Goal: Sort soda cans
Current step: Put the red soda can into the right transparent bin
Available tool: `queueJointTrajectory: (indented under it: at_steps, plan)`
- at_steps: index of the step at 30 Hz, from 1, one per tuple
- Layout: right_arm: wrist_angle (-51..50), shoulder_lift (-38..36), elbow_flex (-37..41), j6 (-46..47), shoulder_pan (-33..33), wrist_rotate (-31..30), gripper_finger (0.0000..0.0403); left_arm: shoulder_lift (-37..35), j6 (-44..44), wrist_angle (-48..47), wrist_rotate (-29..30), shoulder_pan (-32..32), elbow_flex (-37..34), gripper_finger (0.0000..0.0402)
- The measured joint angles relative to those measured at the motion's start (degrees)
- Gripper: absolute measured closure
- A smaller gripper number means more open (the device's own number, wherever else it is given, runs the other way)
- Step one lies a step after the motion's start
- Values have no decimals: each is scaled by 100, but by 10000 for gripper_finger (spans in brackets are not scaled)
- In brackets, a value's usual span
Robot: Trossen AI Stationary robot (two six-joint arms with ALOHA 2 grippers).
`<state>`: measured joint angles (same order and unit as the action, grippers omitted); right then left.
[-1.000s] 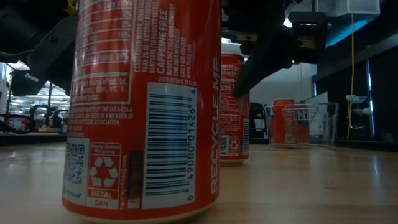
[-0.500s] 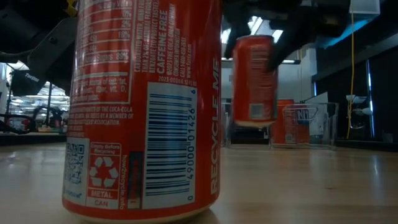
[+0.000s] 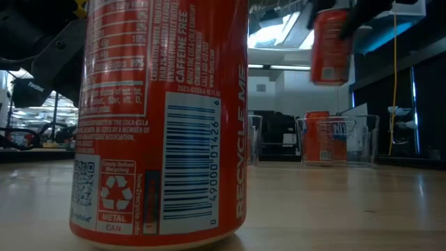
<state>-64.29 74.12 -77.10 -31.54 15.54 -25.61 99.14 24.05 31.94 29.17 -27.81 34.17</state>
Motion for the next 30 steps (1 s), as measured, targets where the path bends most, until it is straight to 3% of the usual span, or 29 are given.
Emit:
queueJointTrajectory:
  at_steps: [4, 9, 18, 25, 30]
  plan:
    - [-825, -467, -5, 436, -314, -517, 108, -1, 0, 29, 0, 0, 0, 57]
    - [-1330, -664, -5, 434, -1161, -892, 108, -1, 1, 42, 2, 4, 0, 57]
    - [-1178, -572, -5, -591, -2933, -529, 108, -1, 1, 7, 2, 2, 0, 57]
    - [-720, -582, 85, -915, -3548, -512, 108, -1, 1, -12, 2, -2, 0, 57]
    - [-84, -576, 857, -1180, -3985, -217, 108, -1, 32, -8, 2, -4, -2, 57]
